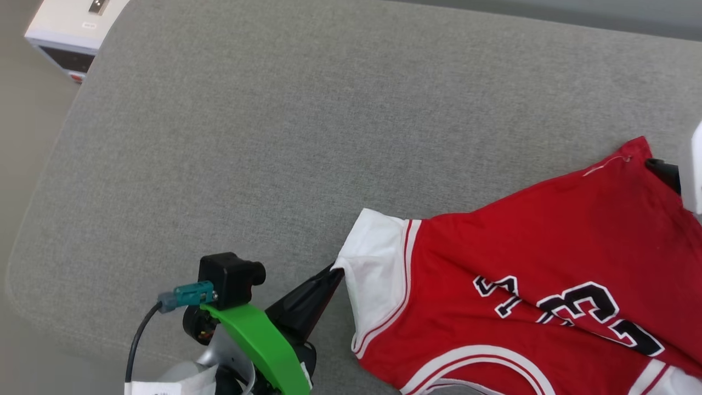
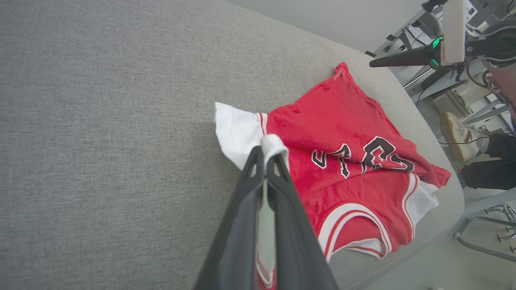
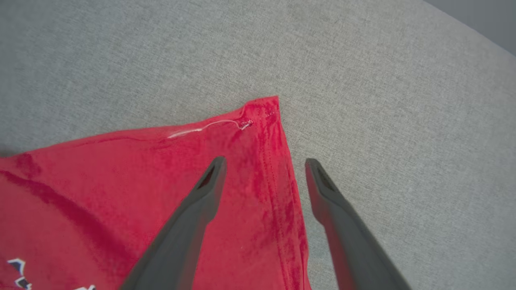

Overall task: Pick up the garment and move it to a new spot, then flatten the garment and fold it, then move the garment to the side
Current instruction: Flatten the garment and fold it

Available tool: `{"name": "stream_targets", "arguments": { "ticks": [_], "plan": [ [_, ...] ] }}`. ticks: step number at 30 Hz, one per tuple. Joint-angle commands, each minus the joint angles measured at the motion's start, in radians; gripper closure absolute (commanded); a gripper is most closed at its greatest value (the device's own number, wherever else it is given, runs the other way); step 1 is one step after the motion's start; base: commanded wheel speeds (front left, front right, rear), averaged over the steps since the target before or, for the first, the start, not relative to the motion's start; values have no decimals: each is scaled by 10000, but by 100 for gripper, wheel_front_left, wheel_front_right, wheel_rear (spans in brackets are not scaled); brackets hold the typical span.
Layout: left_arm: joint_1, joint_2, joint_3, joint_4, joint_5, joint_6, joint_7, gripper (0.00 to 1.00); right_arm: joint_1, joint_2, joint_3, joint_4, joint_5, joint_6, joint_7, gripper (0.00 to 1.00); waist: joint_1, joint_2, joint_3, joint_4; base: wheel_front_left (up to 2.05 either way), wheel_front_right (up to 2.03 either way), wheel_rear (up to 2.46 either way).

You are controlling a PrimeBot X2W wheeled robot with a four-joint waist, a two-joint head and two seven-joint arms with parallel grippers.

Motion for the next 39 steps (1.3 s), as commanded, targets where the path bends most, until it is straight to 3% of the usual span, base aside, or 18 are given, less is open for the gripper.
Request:
{"name": "stream_targets", "arguments": {
  "ticks": [1, 7, 15, 16, 17, 18, 21, 32, 39],
  "plan": [
    [-238, -66, -1, 16, 124, -79, -36, 100, -212, -66, 50, 216, -155, -7, 69, 0, 0, 0, 655, 633, 0, 0, 0],
    [-586, -345, -75, 200, 147, -298, -206, 100, -817, -357, 391, 1193, -479, -7, 178, 0, 0, 0, 1252, 1110, 0, 0, 0],
    [-730, -475, -100, 504, 108, -429, -329, 100, -520, -539, 1173, 1652, -327, -7, 238, 0, 0, 0, 1354, 1283, 0, 0, 0],
    [-740, -476, -95, 526, 100, -437, -334, 100, -466, -553, 1258, 1701, -280, -7, 265, 26, 0, 0, 1342, 1289, 0, 0, 0],
    [-747, -471, -85, 550, 91, -440, -341, 100, -402, -566, 1344, 1752, -232, -7, 284, 82, 0, 0, 1326, 1288, 0, 0, 0],
    [-753, -463, -74, 571, 87, -439, -348, 100, -349, -577, 1412, 1795, -190, -7, 274, 100, 0, 0, 1311, 1286, 0, 0, 0],
    [-771, -433, -49, 633, 126, -404, -372, 100, -242, -564, 1506, 1894, -59, -7, 69, 100, 0, 0, 1233, 1265, 0, 0, 0],
    [-511, -67, 379, 831, 56, -35, -538, 100, -670, -114, 1804, 2354, 193, -7, -3009, 100, 0, 0, -75, 513, 0, 0, 0],
    [-337, 282, 1098, 713, 57, 457, -948, 100, -828, -118, 2136, 2433, 508, -7, -4678, 100, 0, 0, -1076, -188, 0, 0, 0]
  ]
}}
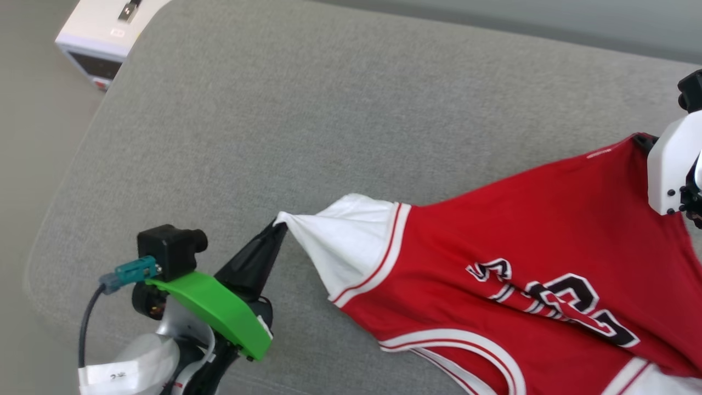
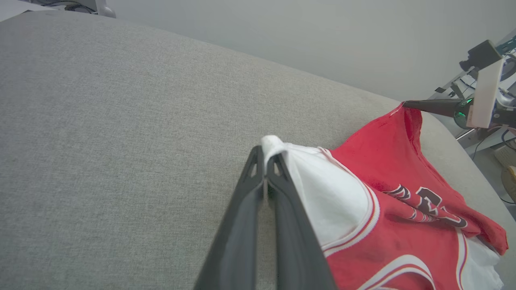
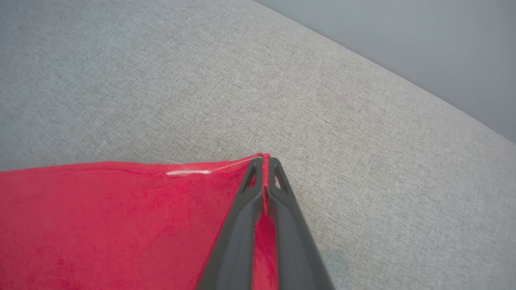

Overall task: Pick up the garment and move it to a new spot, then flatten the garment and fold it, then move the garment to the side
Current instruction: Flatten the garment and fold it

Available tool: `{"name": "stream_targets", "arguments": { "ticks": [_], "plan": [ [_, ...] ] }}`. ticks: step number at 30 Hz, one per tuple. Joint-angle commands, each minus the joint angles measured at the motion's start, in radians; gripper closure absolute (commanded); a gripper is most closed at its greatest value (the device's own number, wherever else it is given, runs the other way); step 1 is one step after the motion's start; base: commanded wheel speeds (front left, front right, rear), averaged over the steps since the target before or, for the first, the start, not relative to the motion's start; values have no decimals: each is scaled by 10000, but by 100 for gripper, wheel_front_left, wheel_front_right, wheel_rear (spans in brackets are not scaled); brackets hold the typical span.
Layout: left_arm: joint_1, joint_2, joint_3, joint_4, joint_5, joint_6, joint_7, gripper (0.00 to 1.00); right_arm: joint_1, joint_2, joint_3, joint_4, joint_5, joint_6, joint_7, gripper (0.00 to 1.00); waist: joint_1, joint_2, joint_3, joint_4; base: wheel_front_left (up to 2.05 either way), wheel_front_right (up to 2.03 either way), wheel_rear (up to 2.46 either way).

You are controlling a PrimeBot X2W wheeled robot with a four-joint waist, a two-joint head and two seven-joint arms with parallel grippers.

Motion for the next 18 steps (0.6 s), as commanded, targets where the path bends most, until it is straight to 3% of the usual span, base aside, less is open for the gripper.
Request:
{"name": "stream_targets", "arguments": {
  "ticks": [1, 8, 18],
  "plan": [
    [53, 162, 133, -72, 89, 80, -83, 100, -78, -22, 95, -17, 155, -6, -277, 100, 0, 0, -767, -675, 0, 0, 0],
    [-156, 463, 802, -385, 174, 491, -334, 100, -71, -167, 166, -161, 545, -6, -1431, 100, 0, 0, -1539, -1316, 0, 0, 0],
    [-1295, 630, 1737, -736, 312, 1098, -453, 100, -174, 106, -377, -839, 746, -6, -2663, 100, 0, 0, -2362, -2066, 0, 0, 0]
  ]
}}
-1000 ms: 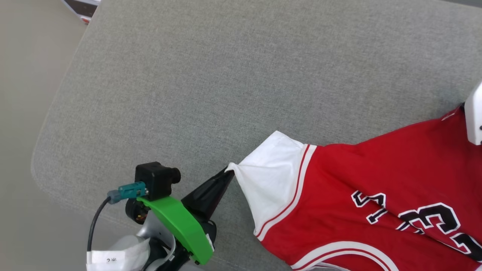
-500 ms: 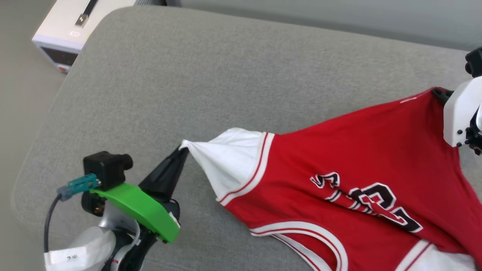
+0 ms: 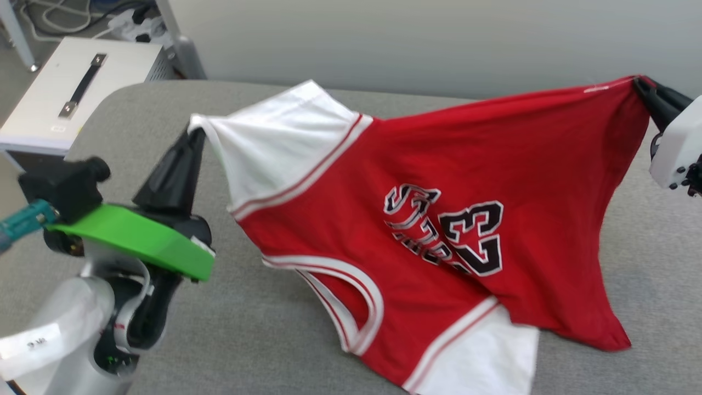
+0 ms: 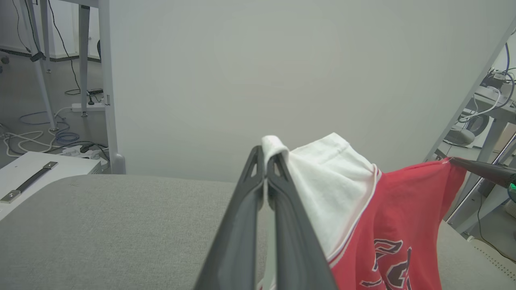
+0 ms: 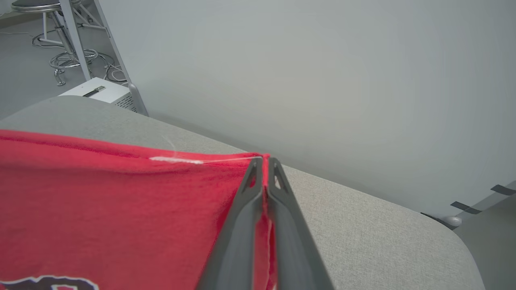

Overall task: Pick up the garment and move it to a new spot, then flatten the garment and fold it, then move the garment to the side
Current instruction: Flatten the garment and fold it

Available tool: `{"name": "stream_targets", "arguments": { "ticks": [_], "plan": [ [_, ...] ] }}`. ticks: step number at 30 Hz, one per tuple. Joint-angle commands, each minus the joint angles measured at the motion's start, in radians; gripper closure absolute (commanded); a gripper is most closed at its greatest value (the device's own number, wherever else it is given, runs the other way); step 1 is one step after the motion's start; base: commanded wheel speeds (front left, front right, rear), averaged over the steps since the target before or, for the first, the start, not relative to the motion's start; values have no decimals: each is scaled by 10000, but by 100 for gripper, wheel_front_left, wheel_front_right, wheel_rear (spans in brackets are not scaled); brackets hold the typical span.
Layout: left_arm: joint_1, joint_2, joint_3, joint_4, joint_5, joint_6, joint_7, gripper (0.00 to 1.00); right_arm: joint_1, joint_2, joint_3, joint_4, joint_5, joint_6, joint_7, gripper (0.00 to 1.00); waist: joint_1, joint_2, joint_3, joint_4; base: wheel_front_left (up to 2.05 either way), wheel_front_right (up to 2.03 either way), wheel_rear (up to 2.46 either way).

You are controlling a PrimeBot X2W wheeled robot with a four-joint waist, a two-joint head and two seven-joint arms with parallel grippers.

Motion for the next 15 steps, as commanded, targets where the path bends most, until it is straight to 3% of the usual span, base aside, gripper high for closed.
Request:
{"name": "stream_targets", "arguments": {
  "ticks": [1, 8, 15],
  "plan": [
    [-365, 105, 146, -22, 150, 98, -63, 100, -155, 85, -117, -158, 22, -7, -159, 100, 0, 0, -521, -513, 0, 0, 0],
    [-1484, 266, 576, -59, 475, 340, -95, 100, -106, 324, -747, -982, -179, -7, -550, 100, 0, 0, -891, -984, 0, 0, 0],
    [-2484, 602, 943, -316, 974, 520, -201, 100, 330, 470, -1722, -2560, -449, -7, -94, 100, 0, 0, -1057, -1336, 0, 0, 0]
  ]
}}
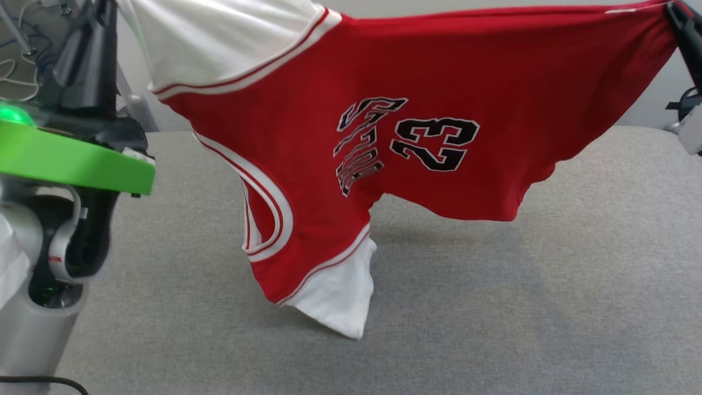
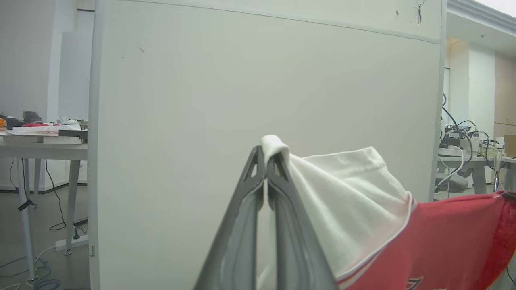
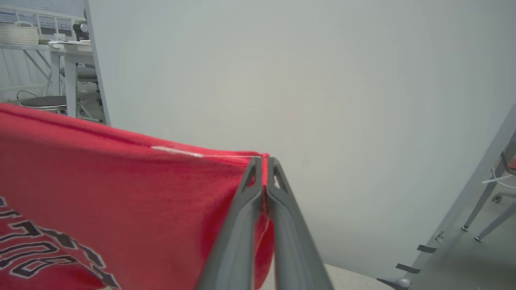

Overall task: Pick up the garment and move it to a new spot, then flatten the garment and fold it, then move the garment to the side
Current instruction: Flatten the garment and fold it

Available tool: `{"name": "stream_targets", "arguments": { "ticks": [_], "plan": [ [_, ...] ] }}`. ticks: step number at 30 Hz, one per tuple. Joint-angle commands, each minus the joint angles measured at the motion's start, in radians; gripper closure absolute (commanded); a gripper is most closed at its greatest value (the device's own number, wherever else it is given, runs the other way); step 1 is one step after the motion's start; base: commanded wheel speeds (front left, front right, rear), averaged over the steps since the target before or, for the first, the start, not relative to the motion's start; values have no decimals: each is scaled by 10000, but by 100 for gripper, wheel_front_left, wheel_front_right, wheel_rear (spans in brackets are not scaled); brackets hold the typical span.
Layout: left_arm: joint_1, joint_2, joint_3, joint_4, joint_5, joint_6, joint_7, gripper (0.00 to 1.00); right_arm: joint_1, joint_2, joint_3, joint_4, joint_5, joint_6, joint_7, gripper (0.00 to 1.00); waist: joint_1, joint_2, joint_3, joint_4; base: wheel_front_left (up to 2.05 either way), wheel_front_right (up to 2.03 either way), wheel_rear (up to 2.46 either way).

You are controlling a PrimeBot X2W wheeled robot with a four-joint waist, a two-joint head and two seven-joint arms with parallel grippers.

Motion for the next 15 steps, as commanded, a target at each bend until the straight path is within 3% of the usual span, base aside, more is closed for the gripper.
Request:
{"name": "stream_targets", "arguments": {
  "ticks": [1, 7, 15],
  "plan": [
    [-317, 146, 100, -32, 117, 85, -36, 100, 213, 39, -175, -240, -106, -7, 91, 100, 0, 0, -70, -100, 0, 0, 0],
    [-1095, 668, 121, -136, 536, -75, 231, 100, 379, 152, -821, -1228, -287, -7, 574, 100, 0, 0, 131, -189, 0, 0, 0],
    [-2402, 1498, -42, -79, 1017, -648, 920, 100, 41, 179, -1396, -2047, -572, -7, 1043, 100, 0, 0, 1018, -249, 0, 0, 0]
  ]
}}
